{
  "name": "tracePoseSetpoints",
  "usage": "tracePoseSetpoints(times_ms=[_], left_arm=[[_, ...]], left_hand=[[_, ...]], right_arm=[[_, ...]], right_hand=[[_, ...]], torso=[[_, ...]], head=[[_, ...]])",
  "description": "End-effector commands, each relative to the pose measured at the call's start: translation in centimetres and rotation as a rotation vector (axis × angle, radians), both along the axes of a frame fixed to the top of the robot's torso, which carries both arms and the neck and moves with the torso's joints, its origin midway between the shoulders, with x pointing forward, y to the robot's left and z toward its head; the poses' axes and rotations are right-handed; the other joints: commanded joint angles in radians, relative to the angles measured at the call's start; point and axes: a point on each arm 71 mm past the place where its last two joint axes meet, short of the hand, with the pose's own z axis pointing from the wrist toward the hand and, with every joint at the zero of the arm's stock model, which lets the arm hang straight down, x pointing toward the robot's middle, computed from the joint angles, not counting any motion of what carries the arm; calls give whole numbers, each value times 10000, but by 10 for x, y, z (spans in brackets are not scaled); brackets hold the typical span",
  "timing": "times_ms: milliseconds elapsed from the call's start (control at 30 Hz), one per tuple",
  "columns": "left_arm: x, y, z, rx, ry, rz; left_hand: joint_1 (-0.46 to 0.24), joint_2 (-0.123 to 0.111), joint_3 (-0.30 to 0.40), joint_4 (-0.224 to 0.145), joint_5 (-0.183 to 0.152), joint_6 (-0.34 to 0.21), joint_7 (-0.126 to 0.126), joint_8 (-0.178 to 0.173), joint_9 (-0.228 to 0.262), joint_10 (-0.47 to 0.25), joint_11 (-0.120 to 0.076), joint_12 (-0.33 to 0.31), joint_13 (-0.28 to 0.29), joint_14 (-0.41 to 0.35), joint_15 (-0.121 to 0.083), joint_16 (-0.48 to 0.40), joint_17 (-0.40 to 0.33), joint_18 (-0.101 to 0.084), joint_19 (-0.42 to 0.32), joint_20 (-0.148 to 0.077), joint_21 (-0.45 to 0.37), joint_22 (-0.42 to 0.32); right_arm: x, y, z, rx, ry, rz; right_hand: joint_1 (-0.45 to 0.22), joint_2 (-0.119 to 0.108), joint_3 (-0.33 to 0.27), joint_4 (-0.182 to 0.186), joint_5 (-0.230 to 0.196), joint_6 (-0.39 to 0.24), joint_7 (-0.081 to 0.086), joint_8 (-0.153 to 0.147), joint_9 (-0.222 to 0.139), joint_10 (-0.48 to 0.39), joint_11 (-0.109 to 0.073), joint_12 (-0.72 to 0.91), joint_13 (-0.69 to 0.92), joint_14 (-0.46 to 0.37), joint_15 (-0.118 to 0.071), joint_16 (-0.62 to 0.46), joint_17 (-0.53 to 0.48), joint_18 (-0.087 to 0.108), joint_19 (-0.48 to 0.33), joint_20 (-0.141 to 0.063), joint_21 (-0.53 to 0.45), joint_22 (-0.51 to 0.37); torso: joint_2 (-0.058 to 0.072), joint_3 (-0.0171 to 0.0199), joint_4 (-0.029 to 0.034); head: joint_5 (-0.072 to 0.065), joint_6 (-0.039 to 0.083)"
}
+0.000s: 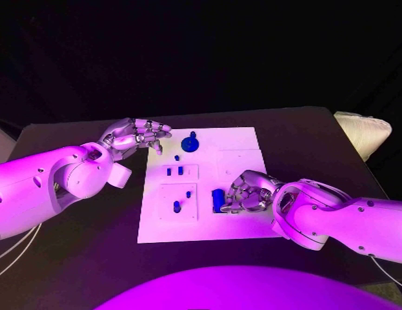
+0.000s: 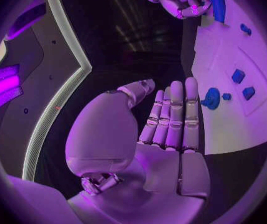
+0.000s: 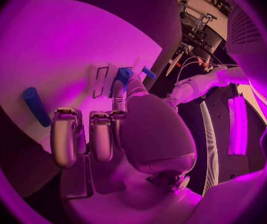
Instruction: Assemble the parts on the task board
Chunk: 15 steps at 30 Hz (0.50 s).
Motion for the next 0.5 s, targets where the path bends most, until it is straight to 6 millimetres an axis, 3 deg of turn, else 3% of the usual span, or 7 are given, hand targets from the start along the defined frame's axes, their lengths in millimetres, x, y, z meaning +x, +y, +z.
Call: tracePoseSetpoints(times_ms=[33,133,300,500], left_arm=[[-1,-2,1,-151,13,-143],[-1,-2,1,-146,23,-149],[-1,-2,1,-139,55,-176],[-1,-2,0,-134,76,-196]], left_hand=[[31,104,-2,57,51,-79,22,47,-12,1,74,-37,-11,44,24,-41,-13,144,73,28,63,17],[30,110,1,61,53,-79,21,48,-13,1,74,-37,-11,44,24,-41,-13,144,73,29,63,17],[34,115,6,61,55,-80,20,49,-14,0,73,-37,-12,44,23,-41,-13,144,72,28,63,17],[60,126,26,49,65,-85,17,52,-17,-5,69,-39,-15,40,19,-43,-13,147,73,26,65,19]], right_arm=[[2,-3,-1,-368,-47,-134],[1,-2,-3,-496,155,162],[-1,0,-5,-625,423,613],[-1,2,-7,-784,471,781]], right_hand=[[0,109,13,-12,14,-36,-77,56,22,697,-75,3,2087,921,-90,44,2063,-75,775,-102,55,2226],[175,-165,2,-84,-234,-40,-94,111,64,706,-92,15,2101,927,-102,55,2094,-81,783,-114,83,2242],[373,-519,-25,-110,-290,-41,-86,141,87,703,-84,0,2099,928,-101,60,2108,-85,786,-116,100,2254],[446,-581,-6,-112,-293,-36,-87,148,90,699,-83,-12,2094,928,-100,59,2107,-84,784,-116,95,2254]], torso=[[5,9,-8],[2,12,-12],[2,15,-12],[3,11,-14]], head=[[10,1],[14,1],[11,1],[5,1]])
